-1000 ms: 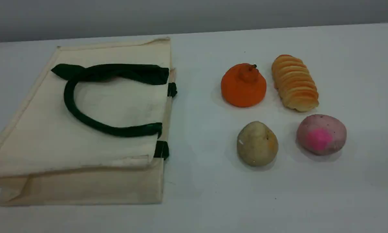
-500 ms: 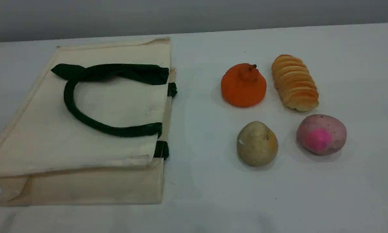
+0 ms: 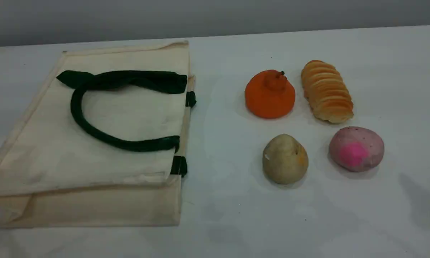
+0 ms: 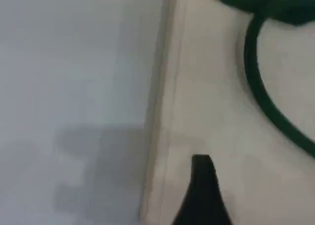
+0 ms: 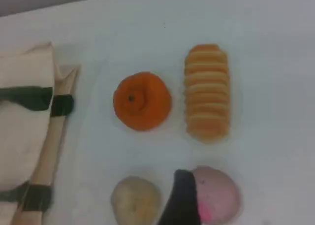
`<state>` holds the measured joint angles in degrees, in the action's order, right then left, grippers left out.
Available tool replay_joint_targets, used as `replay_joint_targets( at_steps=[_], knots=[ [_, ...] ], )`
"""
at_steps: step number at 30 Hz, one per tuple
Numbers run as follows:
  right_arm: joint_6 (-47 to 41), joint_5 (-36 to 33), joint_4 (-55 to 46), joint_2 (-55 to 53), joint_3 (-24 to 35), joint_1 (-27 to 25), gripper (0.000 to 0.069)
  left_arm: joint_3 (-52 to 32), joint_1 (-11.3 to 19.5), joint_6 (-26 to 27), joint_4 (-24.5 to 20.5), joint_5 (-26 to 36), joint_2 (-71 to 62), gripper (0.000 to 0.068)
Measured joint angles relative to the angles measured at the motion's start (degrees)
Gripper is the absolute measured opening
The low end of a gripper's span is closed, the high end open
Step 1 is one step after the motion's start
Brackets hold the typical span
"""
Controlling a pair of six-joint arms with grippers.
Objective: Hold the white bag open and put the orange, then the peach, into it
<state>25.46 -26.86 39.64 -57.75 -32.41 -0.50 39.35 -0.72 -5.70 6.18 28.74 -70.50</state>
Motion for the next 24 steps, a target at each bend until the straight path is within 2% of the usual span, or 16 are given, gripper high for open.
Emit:
replay_joint_targets(
  at_steps=[12, 18, 24],
  knots=[
    [12.67, 5.36, 16.86, -8.28, 0.00, 0.00, 0.0580, 13.42, 0.00, 2.55, 2.51, 0.86, -20.29, 0.0486],
    [18.28, 6.14, 22.74, -10.02, 0.00, 0.00, 0.0580, 16.98, -0.05, 9.90, 9.83, 1.20, -27.67, 0.0486],
    [18.99, 6.77, 23.45, -11.03, -0.05, 0.00, 0.0580, 19.29, -0.13, 18.24, 17.82, 0.90, -33.19, 0.0486]
  ],
)
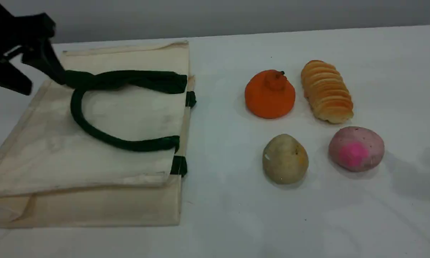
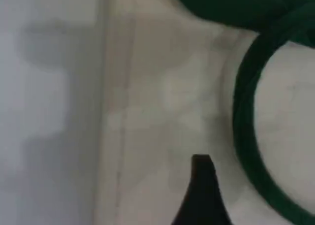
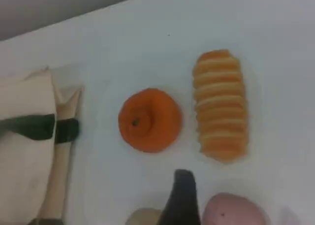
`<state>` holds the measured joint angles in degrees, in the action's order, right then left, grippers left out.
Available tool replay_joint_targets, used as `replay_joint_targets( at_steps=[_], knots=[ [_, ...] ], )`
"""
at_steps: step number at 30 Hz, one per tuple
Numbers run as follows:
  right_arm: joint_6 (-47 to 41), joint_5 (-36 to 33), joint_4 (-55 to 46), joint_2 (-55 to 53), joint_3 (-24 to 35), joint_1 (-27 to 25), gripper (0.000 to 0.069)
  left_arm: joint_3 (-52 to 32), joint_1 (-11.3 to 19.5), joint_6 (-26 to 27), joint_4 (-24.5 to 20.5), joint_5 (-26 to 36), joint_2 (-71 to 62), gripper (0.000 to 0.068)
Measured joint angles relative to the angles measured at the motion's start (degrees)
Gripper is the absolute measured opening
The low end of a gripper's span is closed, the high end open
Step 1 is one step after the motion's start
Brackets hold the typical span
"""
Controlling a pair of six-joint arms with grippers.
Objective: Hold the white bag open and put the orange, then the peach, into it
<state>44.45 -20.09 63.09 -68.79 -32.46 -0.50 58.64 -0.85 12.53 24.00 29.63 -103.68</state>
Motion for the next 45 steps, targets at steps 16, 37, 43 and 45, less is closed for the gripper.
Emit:
replay_joint_targets(
  at_steps=[16, 37, 43, 45],
  knots=[
    [0.68, 0.61, -0.05, 0.00, 0.00, 0.00, 0.0580, 6.75, -4.46, 0.23, -3.35, -0.10, -11.23, 0.0486],
    [1.05, 1.08, -0.10, 0.00, 0.00, 0.00, 0.0580, 6.69, -4.46, 0.04, -1.28, -4.45, -18.10, 0.0238],
    [1.10, 1.08, -0.10, 0.00, 0.00, 0.00, 0.0580, 6.69, -4.46, 0.04, -0.27, -4.32, -17.45, 0.0059],
    [1.10, 1.08, -0.10, -0.34, 0.00, 0.00, 0.0580, 6.86, -4.46, 0.70, 1.67, -3.44, -16.49, 0.0059]
  ],
)
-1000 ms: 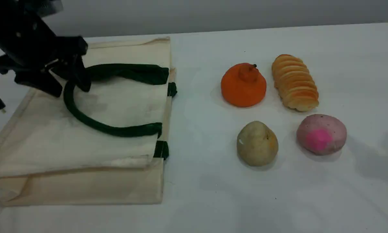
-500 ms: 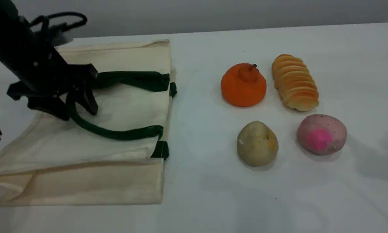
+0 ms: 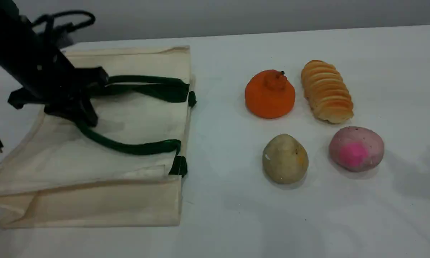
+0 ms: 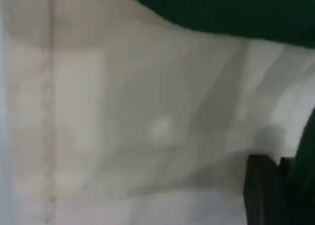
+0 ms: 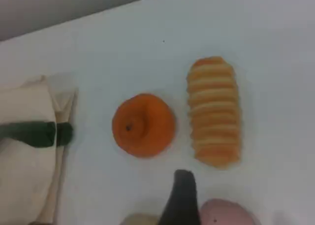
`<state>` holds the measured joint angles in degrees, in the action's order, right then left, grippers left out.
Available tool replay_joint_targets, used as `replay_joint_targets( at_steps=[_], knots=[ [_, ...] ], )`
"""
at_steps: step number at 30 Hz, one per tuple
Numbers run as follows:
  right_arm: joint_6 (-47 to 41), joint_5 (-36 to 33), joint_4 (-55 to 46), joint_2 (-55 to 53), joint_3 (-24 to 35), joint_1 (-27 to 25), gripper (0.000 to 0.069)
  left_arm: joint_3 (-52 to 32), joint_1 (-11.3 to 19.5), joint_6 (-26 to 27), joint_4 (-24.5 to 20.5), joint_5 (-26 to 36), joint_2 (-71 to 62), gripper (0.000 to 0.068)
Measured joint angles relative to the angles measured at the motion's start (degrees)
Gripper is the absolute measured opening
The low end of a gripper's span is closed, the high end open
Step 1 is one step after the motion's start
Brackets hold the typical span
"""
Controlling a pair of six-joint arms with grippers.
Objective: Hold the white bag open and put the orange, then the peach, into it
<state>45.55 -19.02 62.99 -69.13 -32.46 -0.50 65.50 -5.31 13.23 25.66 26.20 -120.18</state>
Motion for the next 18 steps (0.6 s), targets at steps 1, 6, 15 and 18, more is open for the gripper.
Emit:
replay_joint_targets(
  at_steps=[1, 6, 15, 18],
  knots=[
    [0.15, 0.00, 0.00, -0.37, 0.00, 0.00, 0.0580, 0.43, 0.00, 0.53, 0.85, 1.20, 0.70, 0.0059],
    [1.89, 0.05, 0.06, -3.17, 0.00, 0.00, 0.0580, 4.34, 0.00, 3.08, 3.36, 8.07, 4.87, 0.0059],
    [11.38, 0.24, 9.18, -8.26, 0.00, 0.00, 0.0580, 9.04, 0.00, 3.08, 4.54, 20.04, 15.71, 0.0059],
    [17.44, -1.09, 15.20, -9.45, 0.00, 0.00, 0.0580, 9.04, 0.00, 3.08, 4.59, 21.57, 19.89, 0.0059]
  ],
)
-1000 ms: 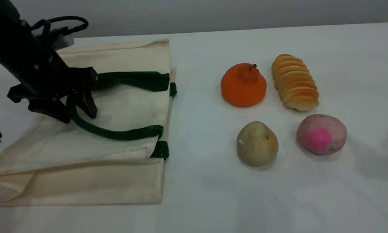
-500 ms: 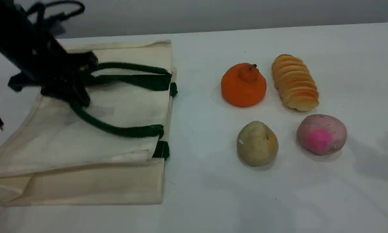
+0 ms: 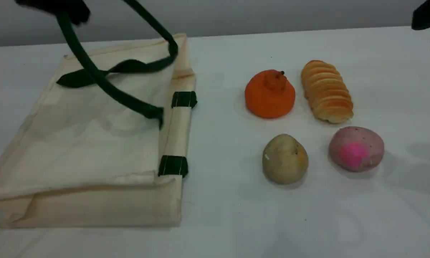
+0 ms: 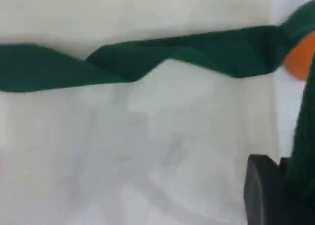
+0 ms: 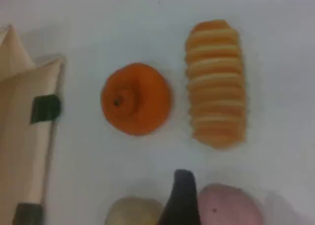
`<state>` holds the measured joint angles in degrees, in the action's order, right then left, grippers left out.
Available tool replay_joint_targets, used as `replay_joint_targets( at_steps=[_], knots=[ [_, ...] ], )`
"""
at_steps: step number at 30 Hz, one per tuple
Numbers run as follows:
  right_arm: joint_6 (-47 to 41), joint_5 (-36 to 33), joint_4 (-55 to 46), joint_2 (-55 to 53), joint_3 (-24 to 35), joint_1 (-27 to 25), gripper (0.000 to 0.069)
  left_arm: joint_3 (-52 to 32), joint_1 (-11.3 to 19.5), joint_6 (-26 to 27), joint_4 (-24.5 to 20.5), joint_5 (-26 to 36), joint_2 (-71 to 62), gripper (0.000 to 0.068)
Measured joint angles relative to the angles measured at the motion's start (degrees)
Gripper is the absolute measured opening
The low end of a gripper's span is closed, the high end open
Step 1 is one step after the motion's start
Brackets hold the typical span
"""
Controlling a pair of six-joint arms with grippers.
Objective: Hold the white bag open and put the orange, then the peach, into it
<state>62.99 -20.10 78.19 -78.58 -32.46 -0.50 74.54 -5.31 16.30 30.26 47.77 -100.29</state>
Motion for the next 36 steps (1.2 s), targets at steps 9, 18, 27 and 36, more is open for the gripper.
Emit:
replay_joint_targets(
  at_steps=[9, 18, 27, 36],
  knots=[
    [23.20, -7.57, 20.28, -4.96, -0.61, 0.00, 0.0580, 0.00, 0.00, 0.00, 0.69, 8.57, 11.23, 0.0059],
    [27.02, -6.95, 21.85, -13.15, -7.70, 7.01, 0.0580, 0.21, 0.00, -0.25, -0.56, 13.34, 20.67, 0.0059],
    [27.02, 0.88, 21.85, -22.93, -16.43, 13.13, 0.0580, 5.00, 0.00, -2.06, -3.24, 20.01, 23.45, 0.0059],
    [26.97, -3.83, 21.74, -34.44, -23.09, 13.92, 0.0580, 5.95, 0.00, -5.98, -7.57, 20.80, 23.41, 0.0059]
  ],
)
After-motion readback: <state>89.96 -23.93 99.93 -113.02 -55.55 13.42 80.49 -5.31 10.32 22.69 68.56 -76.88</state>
